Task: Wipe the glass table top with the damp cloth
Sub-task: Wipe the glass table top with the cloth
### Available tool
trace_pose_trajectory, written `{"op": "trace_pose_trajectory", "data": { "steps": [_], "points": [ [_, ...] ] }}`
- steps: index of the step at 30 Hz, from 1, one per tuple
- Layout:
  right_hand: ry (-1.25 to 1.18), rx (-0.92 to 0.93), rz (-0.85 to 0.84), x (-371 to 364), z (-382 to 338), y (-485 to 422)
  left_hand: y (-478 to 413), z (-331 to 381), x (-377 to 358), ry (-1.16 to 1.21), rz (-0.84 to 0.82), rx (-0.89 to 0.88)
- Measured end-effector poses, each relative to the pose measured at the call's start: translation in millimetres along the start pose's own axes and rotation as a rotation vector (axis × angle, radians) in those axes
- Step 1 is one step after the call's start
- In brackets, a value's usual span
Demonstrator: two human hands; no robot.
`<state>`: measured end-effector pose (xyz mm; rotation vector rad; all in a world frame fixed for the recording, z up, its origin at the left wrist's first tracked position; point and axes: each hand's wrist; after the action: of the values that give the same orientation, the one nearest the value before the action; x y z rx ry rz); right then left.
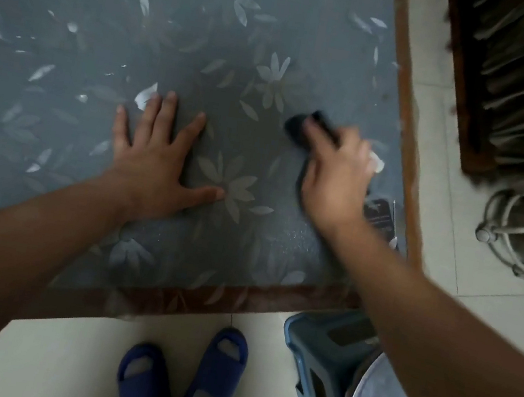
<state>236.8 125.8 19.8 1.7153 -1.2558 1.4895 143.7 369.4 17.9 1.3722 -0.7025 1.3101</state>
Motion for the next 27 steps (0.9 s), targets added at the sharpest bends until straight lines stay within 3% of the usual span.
{"op": "trace_pose_trajectory", "data": {
  "steps": [2, 4, 8, 10, 14, 16, 18, 21, 22, 24, 27],
  "points": [
    [-0.078, 0.255, -0.084, 4.4, -11.0, 43.5, 0.3, -0.2, 1.3, 0.010, -0.014, 0.006],
    [-0.074, 0.292, -0.107, 9.9, 12.7, 36.0, 0.4, 0.6, 2.2, 0.011, -0.021, 0.007],
    [0.056, -0.184, 0.078, 6.6, 67.7, -75.7, -1.4, -0.1, -0.8, 0.007, 0.000, 0.001],
    [0.033, -0.248, 0.062, 1.3, 51.7, -104.6, -2.9, -1.4, -2.0, 0.010, 0.006, 0.009],
    [-0.059, 0.226, -0.077, -17.4, -10.3, -47.8, -3.4, -0.5, -0.4, 0.022, -0.010, 0.011],
    [-0.104, 0.341, -0.144, -12.7, 0.8, -41.0, -2.7, 0.2, 1.5, 0.032, -0.017, 0.016],
    [0.015, 0.234, -0.060, -9.8, 31.8, -82.2, -2.5, 0.7, 1.5, 0.029, -0.017, 0.012],
    [0.064, -0.182, 0.081, -8.5, 67.5, -158.6, -1.8, 0.5, 1.0, 0.028, -0.017, 0.015],
    [0.050, -0.243, 0.074, -9.8, 60.7, -168.4, -1.8, -0.1, 1.1, 0.028, -0.014, 0.017],
    [0.066, -0.138, 0.002, -16.0, 24.7, -154.5, -0.8, -1.3, 1.1, 0.025, -0.016, 0.012],
    [-0.045, 0.284, -0.087, -23.1, -30.3, -65.8, -0.8, -2.3, 3.0, 0.024, -0.021, 0.010]
  ]
}}
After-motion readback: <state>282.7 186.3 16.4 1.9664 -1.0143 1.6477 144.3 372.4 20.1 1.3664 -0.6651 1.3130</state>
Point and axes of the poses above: each hand's wrist, its own y-axis away from the middle knuckle, its own x-axis out of the back of the hand, z = x × y, and after that the axes turned 7 degrees about x, right-handed
